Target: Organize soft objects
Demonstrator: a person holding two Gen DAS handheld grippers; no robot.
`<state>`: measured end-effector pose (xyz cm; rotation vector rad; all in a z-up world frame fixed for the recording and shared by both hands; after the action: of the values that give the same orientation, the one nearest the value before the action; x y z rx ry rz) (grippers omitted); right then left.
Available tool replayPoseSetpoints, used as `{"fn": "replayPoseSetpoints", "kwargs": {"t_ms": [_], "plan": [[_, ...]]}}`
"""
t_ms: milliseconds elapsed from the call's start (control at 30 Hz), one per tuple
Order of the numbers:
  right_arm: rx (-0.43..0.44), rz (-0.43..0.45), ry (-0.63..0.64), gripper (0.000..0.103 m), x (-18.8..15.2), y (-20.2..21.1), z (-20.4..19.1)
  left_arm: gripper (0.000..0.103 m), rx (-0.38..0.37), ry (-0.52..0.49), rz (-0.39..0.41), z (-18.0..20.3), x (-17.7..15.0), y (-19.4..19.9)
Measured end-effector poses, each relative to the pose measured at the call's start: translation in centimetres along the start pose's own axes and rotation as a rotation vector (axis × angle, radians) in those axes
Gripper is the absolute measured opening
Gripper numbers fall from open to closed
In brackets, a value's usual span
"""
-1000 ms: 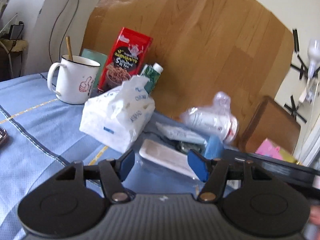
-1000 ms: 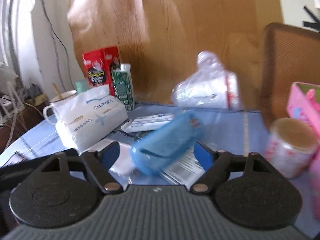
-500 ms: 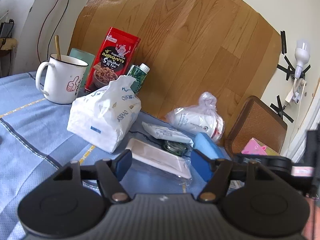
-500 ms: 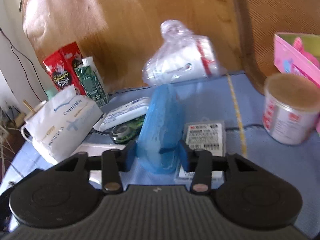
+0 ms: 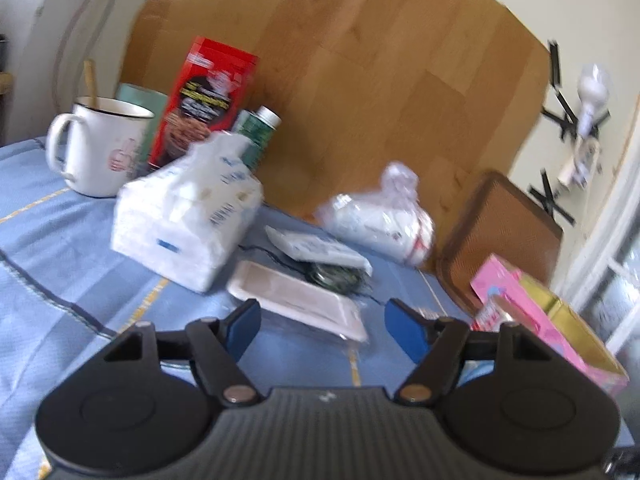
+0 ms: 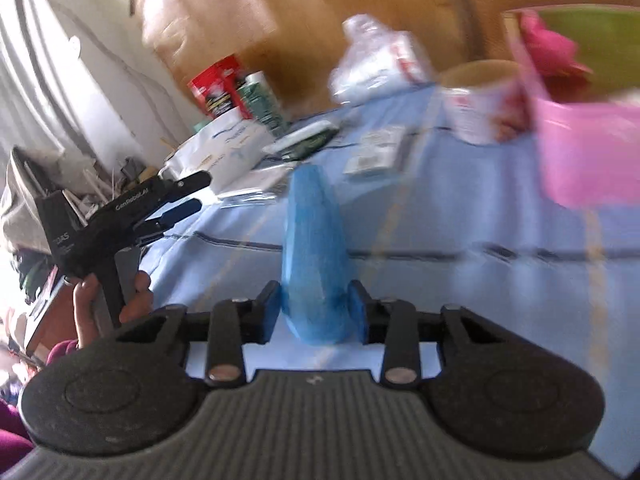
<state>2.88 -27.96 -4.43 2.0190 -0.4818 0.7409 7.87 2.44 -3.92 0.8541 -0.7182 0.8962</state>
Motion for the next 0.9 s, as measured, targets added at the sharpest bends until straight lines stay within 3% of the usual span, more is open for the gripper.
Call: {"fn": "replayPoseSetpoints", "kwargs": {"t_ms": [67, 167, 300, 367, 533, 633, 700, 733, 800, 900], "plan": [[-0.093, 0.070, -0.051, 0.052, -0.3, 1.7, 2.1, 0.070, -0.020, 0.001, -0.033, 0.9, -0.3, -0.3], [-0.190, 0.136, -0.025, 0.054, -0.5, 2.8, 3.1, 0.071, -0.116, 0.043, -0.104, 3.5, -1.4, -1.0], [-0.184, 0.179, 0.119, 0.066, -1.1, 2.7, 0.9, 0.075, -0.179, 0.007, -0.254, 8.2, -3.3, -2.7], [-0.183, 0.190, 0.225, 0.081, -1.4, 1.9, -0.6, 0.075, -0.213, -0.001, -0.328, 10.2, -4.4, -3.5], [-0.221, 0.201, 0.449, 0.089, -0.5, -0.4, -0.6, 0.075, -0.241, 0.021, -0.456, 13.1, -7.0, -5.0], [-0.158, 0.123, 0.491, 0.088, 0.0, -1.7, 1.0, 0.075, -0.229, 0.055, -0.484, 13.2, -7.8, -5.9], [-0.108, 0.072, 0.471, 0.080, -0.3, -2.6, 1.5, 0.070, -0.220, 0.048, -0.466, 13.4, -7.8, -6.3], [-0.107, 0.098, 0.474, 0.060, -0.4, -2.6, 1.2, 0.067, -0.219, 0.046, -0.460, 13.4, -7.8, -6.5], [-0.107, 0.108, 0.481, 0.056, -0.7, -2.4, 0.5, 0.063, -0.229, 0.060, -0.460, 13.8, -7.5, -6.8], [-0.169, 0.194, 0.474, 0.056, -1.1, -1.3, 0.0, 0.061, -0.257, 0.015, -0.442, 16.0, -6.1, -7.2]]}}
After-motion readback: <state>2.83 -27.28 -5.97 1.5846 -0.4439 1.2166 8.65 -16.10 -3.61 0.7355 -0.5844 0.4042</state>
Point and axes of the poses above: each gripper's, at about its wrist camera, not at the fingertips, and y roughly against the way its jaws point, z to its right, x to its top, the point moved 6 cm from there along -y, roughly the way its jaws point, and after that the axes turned 10 degrees about -x, right-handed, at the moved point
